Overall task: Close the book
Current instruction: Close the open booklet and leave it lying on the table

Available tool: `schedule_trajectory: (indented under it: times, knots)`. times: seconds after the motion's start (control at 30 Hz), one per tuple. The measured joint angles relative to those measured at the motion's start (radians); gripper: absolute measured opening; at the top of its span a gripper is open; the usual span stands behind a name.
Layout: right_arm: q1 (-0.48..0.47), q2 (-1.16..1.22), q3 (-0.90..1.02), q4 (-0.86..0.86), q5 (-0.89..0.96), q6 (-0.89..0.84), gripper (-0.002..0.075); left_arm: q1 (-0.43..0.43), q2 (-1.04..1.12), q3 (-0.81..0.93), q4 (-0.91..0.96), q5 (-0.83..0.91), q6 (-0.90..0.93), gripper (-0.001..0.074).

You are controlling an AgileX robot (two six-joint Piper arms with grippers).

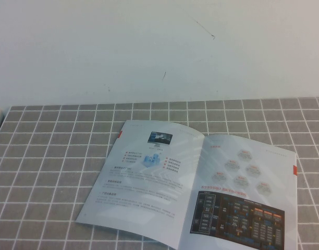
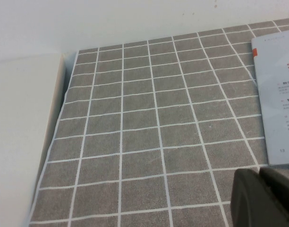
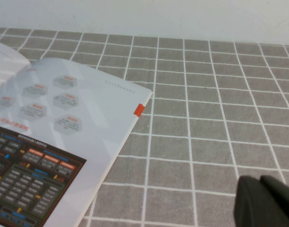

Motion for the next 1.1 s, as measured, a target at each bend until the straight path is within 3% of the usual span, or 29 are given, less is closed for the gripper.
schedule_trajectory:
  times: [0.6,0.7,0.97,1.1]
  knots:
    - [0.000,0.000,0.006,0.000,-0.075,0.000,-0.0002,0.000,0.000,0.002,0.004,-0.054,0.000,-0.0004]
    - [0.000,0.000,0.006,0.000,-0.220,0.000,-0.0002,0.000,0.000,0.003,0.004,-0.176,0.000,-0.0004]
    - [0.000,0.000,0.006,0.000,-0.737,0.000,-0.0002,0.000,0.000,0.003,0.008,-0.695,0.000,-0.0004]
    - [0.000,0.000,0.006,0.002,-0.929,0.000,-0.0002,0.000,-0.002,0.003,0.010,-0.838,0.000,-0.0004]
